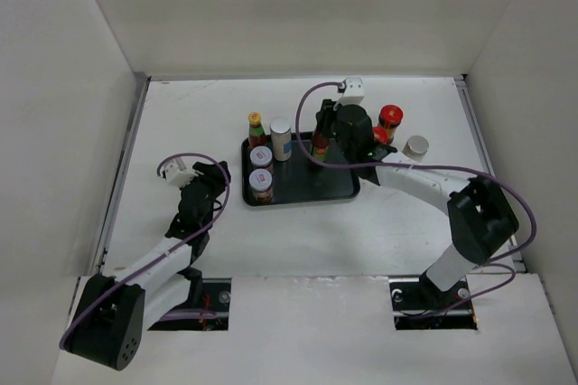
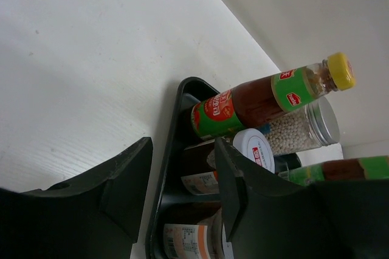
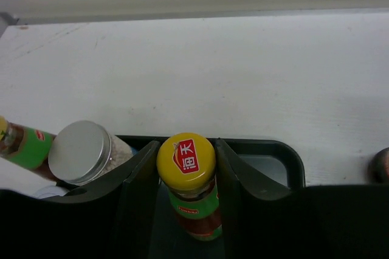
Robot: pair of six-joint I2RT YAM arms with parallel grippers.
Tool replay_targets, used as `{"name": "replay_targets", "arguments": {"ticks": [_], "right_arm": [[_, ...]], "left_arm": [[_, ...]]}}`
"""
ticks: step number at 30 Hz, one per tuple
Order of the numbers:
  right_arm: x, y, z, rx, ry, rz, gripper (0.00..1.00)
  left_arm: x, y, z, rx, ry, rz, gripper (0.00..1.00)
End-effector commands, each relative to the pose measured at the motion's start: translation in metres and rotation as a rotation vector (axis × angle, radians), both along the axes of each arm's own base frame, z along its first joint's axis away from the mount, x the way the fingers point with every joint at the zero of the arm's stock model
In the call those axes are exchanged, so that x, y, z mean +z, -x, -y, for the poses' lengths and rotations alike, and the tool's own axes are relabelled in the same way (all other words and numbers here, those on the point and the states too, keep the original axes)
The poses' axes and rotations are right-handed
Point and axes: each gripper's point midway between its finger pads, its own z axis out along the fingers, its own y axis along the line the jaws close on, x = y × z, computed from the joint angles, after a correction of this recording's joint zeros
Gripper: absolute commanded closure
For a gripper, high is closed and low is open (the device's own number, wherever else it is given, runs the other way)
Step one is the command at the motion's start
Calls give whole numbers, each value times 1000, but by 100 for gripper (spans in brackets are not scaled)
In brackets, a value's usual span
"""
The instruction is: Organize the condiment bottles
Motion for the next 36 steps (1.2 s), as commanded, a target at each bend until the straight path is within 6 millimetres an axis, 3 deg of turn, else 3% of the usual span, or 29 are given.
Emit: {"name": "replay_targets", "arguments": {"ticks": [1, 14, 16, 20, 22, 28, 30, 31, 33, 34, 36], "right_arm": [[77, -8, -20, 21, -181, 208, 66], [66, -18, -53, 26, -96, 244, 64], [60, -17, -60, 31, -59, 243, 59], [43, -14, -69, 24, 4, 236, 28], [45, -9, -69, 20, 4, 239, 17], [74, 15, -46, 16, -44, 270, 7], [77, 32, -32, 18, -86, 267, 15], [75, 40, -21, 11, -107, 256, 28], [64, 54, 9, -35, -148, 224, 66], [55, 59, 25, -64, -165, 196, 74], [34, 66, 55, -134, -156, 128, 76]], "left_arm": [[11, -3, 0, 10, 8, 50, 57], [8, -4, 3, 0, 6, 39, 56], [10, -5, 3, 2, 5, 44, 56], [10, -3, 2, 5, 6, 49, 56], [10, -4, 3, 3, 5, 46, 56], [9, -5, 4, 0, 4, 43, 56], [9, -4, 2, 2, 7, 44, 56], [10, -3, 2, 2, 10, 49, 55], [11, -3, 2, 3, 7, 50, 55], [9, -3, 2, 3, 5, 46, 55], [7, -4, 4, 0, 10, 38, 55]]}}
